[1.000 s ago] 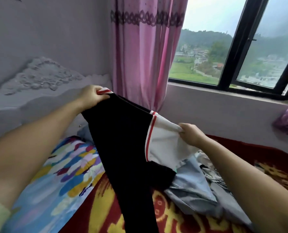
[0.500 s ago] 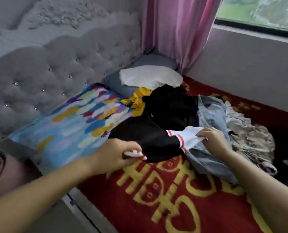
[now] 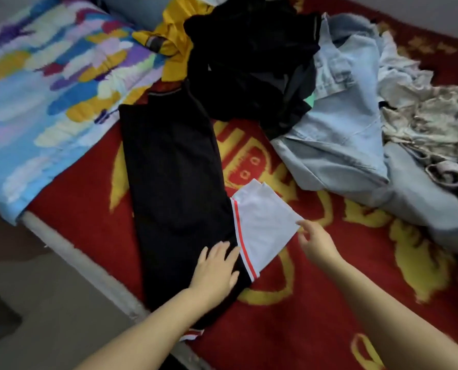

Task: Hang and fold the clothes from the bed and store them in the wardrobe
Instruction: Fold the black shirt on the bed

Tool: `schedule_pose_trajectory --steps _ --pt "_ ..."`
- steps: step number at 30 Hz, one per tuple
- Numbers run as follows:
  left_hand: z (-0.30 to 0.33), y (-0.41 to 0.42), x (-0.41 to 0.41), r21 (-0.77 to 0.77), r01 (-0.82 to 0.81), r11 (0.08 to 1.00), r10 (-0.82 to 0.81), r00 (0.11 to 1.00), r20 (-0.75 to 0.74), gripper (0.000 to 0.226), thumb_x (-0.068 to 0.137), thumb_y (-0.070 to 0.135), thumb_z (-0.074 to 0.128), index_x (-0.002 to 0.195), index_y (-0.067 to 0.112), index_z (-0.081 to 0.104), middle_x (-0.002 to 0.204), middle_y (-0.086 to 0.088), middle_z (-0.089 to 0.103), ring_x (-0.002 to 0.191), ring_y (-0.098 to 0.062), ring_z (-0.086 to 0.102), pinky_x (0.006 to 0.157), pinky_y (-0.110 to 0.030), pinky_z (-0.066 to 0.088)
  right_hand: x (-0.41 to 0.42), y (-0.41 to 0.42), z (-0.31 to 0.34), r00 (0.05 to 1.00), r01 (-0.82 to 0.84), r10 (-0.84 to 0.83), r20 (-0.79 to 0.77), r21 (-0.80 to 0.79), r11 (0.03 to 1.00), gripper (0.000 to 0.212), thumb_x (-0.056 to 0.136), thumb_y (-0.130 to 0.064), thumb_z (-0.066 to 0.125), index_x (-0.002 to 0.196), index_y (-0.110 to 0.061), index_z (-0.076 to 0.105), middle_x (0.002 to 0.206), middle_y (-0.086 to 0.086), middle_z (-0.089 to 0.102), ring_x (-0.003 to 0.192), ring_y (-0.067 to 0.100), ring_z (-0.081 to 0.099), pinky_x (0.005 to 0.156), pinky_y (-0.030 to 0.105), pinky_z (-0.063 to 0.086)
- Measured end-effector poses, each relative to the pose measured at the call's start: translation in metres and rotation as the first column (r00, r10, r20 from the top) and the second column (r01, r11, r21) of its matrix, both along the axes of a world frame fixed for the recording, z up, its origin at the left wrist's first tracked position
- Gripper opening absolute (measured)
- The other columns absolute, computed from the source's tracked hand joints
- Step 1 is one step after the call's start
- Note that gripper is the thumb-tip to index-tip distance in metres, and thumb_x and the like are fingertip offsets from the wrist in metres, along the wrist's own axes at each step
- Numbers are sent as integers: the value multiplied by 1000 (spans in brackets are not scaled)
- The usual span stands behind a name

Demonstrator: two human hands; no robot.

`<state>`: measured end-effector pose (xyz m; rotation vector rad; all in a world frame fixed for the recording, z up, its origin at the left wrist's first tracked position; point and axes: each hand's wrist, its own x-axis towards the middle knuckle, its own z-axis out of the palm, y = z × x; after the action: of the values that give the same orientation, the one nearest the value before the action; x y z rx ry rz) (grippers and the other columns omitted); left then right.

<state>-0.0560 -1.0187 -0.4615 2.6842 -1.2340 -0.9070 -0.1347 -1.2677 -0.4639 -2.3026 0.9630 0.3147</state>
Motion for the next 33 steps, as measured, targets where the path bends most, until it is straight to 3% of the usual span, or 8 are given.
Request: schedule_pose_trajectory --steps 7,13,17,20,24,26,28,33 --pt "-58 -8 -7 251 -153 956 186 976 -113 83 98 51 37 146 27 -26 150 -4 -39 140 -24 -33 113 -59 -3 63 -13 -43 927 374 -354 -124 228 899 77 86 -36 67 144 -3 29 132 12 49 120 32 50 89 36 43" --pt "-66 3 -8 184 -144 972 172 975 -144 79 98 46 38 148 29 -21 149 0 -40 135 -17 -37 113 -57 -8 80 8 -12 926 207 -358 122 629 750 9 87 -1 54 87 3 63 81 9 61 75 17 56 61 28 42" --pt "-50 24 6 -42 -240 970 232 962 -141 66 94 25 44 153 16 13 159 -10 11 147 -23 9 118 -46 12 93 72 26 947 -257 111 301 502 826 8 87 -14 63 94 -12 65 81 -10 59 74 1 52 66 23 42" --pt "-42 74 18 -270 -350 897 369 929 24 58 74 9 41 129 1 55 128 -18 57 117 -34 58 102 -45 43 79 117 24 877 -464 457 148 506 727 38 89 -42 62 125 -31 55 97 -20 57 90 -4 52 77 11 40" --pt "-50 153 25 -155 -16 988 51 973 226 77 63 1 47 139 8 43 140 -11 50 128 -29 50 115 -42 22 40 114 -8 562 -827 826 35 53 560 60 91 -23 47 149 -25 30 149 -3 37 141 17 26 118 33 12" --pt "-56 172 28 -1 234 972 -228 950 214 106 46 -4 69 144 12 33 148 -12 41 134 -30 42 110 -52 33 20 101 -19 337 -941 928 -157 -36 336 83 80 -20 48 154 -26 12 161 0 7 149 23 -2 117 50 -11" --pt "-60 174 32 57 343 938 -347 911 224 118 38 -6 74 146 16 29 150 -12 38 136 -28 39 103 -56 39 10 97 -26 157 -986 934 -320 -100 132 98 63 -16 61 152 -25 22 158 11 12 146 33 9 111 63 -3" --pt "-60 179 43 7 396 918 -391 903 176 100 46 -2 80 139 24 49 146 -9 43 133 -26 44 102 -56 39 19 110 -44 201 -963 921 -335 -239 123 89 74 -7 68 151 -25 26 156 15 24 144 32 17 113 63 15"
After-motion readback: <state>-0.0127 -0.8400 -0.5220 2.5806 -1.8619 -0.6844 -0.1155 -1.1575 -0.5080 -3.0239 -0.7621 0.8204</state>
